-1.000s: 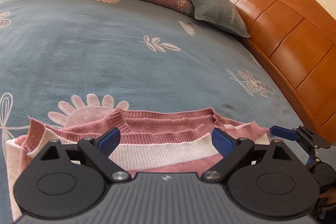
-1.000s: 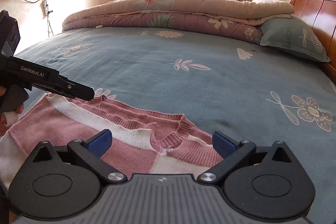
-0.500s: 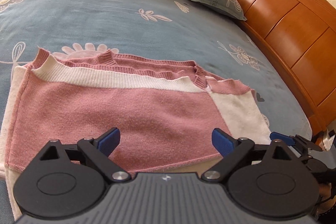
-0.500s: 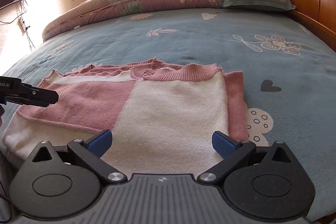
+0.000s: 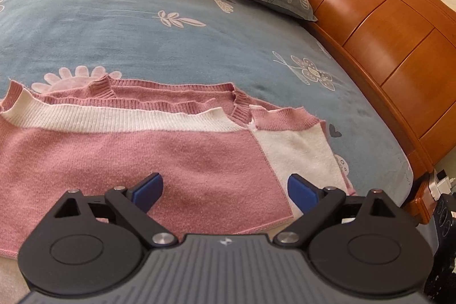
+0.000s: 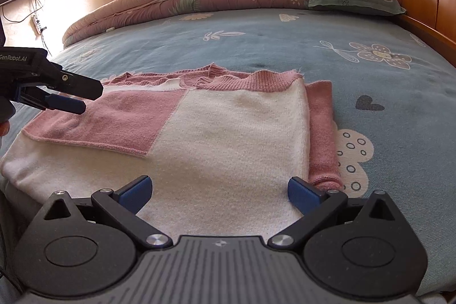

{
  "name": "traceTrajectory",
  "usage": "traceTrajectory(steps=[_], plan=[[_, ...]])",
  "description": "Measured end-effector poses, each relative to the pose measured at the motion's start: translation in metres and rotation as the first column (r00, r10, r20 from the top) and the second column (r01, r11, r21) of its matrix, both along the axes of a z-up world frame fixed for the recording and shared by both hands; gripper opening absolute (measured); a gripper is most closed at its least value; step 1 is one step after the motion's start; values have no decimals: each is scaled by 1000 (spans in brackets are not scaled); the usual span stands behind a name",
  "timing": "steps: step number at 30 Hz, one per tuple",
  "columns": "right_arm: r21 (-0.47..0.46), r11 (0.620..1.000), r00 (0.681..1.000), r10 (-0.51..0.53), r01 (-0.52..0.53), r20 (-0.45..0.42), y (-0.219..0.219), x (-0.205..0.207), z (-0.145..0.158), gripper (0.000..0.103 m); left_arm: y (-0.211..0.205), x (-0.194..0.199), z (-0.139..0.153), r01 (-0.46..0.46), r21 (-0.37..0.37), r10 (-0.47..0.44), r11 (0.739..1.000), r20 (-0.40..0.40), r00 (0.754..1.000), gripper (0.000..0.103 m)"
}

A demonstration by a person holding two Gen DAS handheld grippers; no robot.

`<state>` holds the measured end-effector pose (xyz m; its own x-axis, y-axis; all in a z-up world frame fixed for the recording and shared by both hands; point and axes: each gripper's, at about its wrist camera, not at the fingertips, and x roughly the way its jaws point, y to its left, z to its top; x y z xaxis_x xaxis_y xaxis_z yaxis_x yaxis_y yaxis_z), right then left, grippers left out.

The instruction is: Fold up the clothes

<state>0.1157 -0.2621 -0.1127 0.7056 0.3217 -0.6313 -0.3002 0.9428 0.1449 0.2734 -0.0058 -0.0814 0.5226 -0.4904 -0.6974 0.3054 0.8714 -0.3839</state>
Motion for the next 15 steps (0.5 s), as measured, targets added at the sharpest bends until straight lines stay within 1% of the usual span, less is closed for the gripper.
traceTrajectory(steps=[9,15], plan=[[-78,996,999,39,-36,33,8,-4,-6,103,-17,26,0,-13,26,13,1000,9,1000,94],[-91,995,998,41,-37,38,10,-4,-8,103,-19,27,2,-20,11,20,1000,10,1000,94]])
